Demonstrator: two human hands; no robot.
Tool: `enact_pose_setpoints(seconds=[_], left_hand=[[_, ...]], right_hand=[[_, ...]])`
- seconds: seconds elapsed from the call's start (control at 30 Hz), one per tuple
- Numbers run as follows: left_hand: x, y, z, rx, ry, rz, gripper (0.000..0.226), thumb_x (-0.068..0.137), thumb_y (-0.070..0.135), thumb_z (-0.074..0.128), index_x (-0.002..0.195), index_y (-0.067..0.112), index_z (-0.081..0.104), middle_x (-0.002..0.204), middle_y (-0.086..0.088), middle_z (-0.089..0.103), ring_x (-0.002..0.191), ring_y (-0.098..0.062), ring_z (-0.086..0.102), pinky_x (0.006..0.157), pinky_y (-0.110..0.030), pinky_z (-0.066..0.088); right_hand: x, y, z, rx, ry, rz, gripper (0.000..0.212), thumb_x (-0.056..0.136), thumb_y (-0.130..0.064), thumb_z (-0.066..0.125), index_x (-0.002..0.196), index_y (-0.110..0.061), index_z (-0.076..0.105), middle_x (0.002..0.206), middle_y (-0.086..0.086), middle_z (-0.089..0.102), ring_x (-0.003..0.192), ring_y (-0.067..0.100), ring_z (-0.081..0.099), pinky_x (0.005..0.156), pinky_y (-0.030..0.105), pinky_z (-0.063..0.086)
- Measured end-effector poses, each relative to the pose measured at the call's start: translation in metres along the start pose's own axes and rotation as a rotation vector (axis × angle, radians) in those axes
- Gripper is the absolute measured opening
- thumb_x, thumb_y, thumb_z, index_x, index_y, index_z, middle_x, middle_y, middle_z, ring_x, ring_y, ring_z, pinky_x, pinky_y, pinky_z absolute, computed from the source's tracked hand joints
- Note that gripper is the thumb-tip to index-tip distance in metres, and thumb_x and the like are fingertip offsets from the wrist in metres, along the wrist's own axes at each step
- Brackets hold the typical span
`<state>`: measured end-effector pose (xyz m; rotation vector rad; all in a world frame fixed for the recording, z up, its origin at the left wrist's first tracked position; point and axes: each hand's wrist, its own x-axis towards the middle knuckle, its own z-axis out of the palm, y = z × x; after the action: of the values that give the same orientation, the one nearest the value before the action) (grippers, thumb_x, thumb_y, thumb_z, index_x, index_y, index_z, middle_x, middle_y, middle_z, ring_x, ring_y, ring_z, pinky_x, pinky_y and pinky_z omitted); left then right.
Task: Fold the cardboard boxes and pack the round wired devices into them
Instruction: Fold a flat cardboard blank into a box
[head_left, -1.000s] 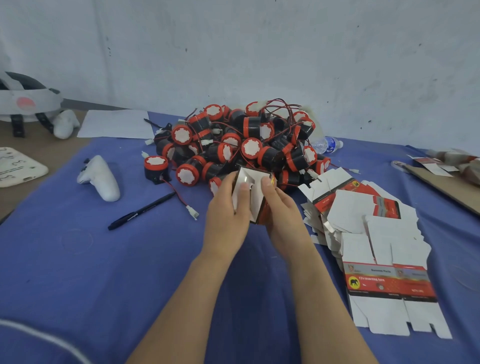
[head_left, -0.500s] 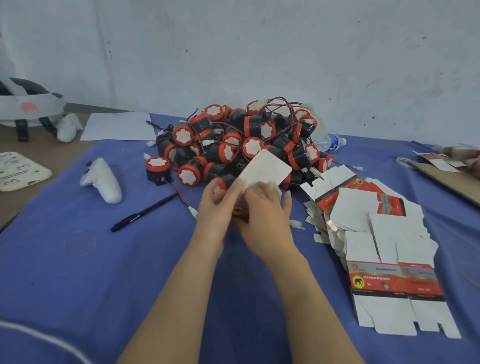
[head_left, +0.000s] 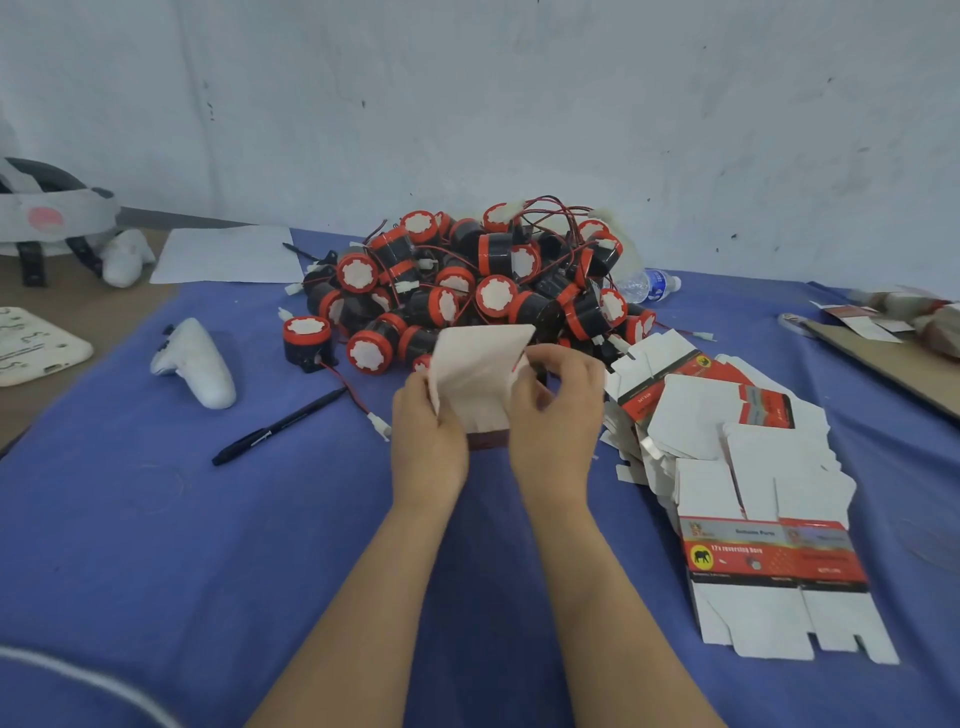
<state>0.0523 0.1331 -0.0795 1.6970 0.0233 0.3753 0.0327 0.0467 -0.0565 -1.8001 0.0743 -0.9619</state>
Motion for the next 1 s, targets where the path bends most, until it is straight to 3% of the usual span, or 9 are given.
enact_pose_setpoints(seconds=[0.1,0.23,0.37,0.47,0.53,0.67,0.8,0.87,1.0], left_hand=[[0.004,0.0,-0.003,0.007,0.038,0.02,0.026,0.103,0.026,0.035,0.121,0.02,0.052,0.117,0.002,0.054,0.102,-0.012,0.052,0.071,-0.017,0.039],[0.0,0.004,-0.002,-0.046,0.047,0.059,0.015,0.103,0.031,0.035,0.11,0.029,0.048,0.114,0.005,0.055,0.099,-0.009,0.052,0.073,-0.016,0.04],[-0.001,0.008,-0.005,-0.126,0.012,0.054,0.017,0.103,0.033,0.034,0.093,0.039,0.047,0.105,0.005,0.058,0.096,-0.01,0.055,0.081,-0.025,0.045],[-0.004,0.014,-0.004,-0.156,-0.054,0.042,0.019,0.103,0.038,0.033,0.09,0.042,0.046,0.1,0.014,0.057,0.093,0.006,0.053,0.074,-0.004,0.039],[-0.005,0.019,-0.005,-0.254,-0.1,-0.014,0.017,0.098,0.05,0.033,0.097,0.042,0.048,0.103,0.016,0.059,0.099,0.001,0.056,0.078,-0.01,0.046],[-0.007,0.028,-0.008,-0.467,-0.218,-0.134,0.085,0.069,0.074,0.025,0.132,0.024,0.051,0.126,-0.001,0.062,0.115,-0.018,0.059,0.097,-0.041,0.051],[-0.007,0.028,-0.003,-0.447,-0.227,-0.214,0.045,0.101,0.05,0.021,0.112,0.03,0.06,0.11,-0.004,0.068,0.1,-0.016,0.064,0.082,-0.035,0.056],[-0.005,0.022,-0.001,-0.309,-0.249,-0.141,0.032,0.104,0.035,0.027,0.12,0.028,0.055,0.119,-0.005,0.062,0.108,-0.017,0.059,0.089,-0.038,0.054],[-0.004,0.011,-0.002,-0.124,-0.241,0.003,0.038,0.102,0.013,0.034,0.138,0.025,0.038,0.124,0.007,0.052,0.102,-0.005,0.052,0.069,-0.007,0.044]], right_hand=[[0.006,0.009,-0.002,-0.16,-0.075,0.141,0.016,0.097,-0.017,0.051,0.088,-0.013,0.064,0.102,0.002,0.052,0.093,0.014,0.049,0.074,0.012,0.039],[0.005,0.014,0.0,-0.128,-0.175,0.335,0.039,0.101,-0.031,0.04,0.068,-0.011,0.043,0.069,0.0,0.046,0.06,0.011,0.037,0.048,0.017,0.03],[0.011,0.017,-0.004,0.297,-0.074,0.679,0.046,0.099,-0.036,0.047,0.073,0.002,0.05,0.066,0.004,0.052,0.057,0.01,0.051,0.049,0.019,0.042],[0.012,0.016,-0.004,0.657,-0.171,1.009,0.021,0.094,-0.03,0.057,0.086,-0.013,0.067,0.086,0.007,0.07,0.079,0.02,0.066,0.065,0.031,0.054],[0.01,0.017,-0.003,0.732,-0.303,1.012,0.018,0.091,-0.025,0.062,0.097,-0.01,0.071,0.095,0.011,0.073,0.079,0.024,0.07,0.062,0.031,0.057],[0.012,0.021,-0.001,0.637,-0.268,0.903,0.025,0.09,-0.024,0.062,0.111,-0.011,0.068,0.101,0.013,0.073,0.085,0.026,0.068,0.056,0.025,0.054],[0.017,0.024,0.0,0.568,-0.177,0.94,0.012,0.088,-0.02,0.062,0.094,-0.017,0.072,0.079,0.005,0.075,0.064,0.019,0.07,0.049,0.024,0.053],[0.017,0.024,0.0,0.57,-0.173,0.961,0.009,0.087,-0.019,0.063,0.084,-0.017,0.071,0.069,0.004,0.073,0.055,0.018,0.068,0.05,0.027,0.056],[0.016,0.026,0.0,0.544,-0.201,0.915,0.011,0.086,-0.02,0.062,0.087,-0.017,0.073,0.08,0.006,0.075,0.076,0.025,0.07,0.069,0.036,0.059]])
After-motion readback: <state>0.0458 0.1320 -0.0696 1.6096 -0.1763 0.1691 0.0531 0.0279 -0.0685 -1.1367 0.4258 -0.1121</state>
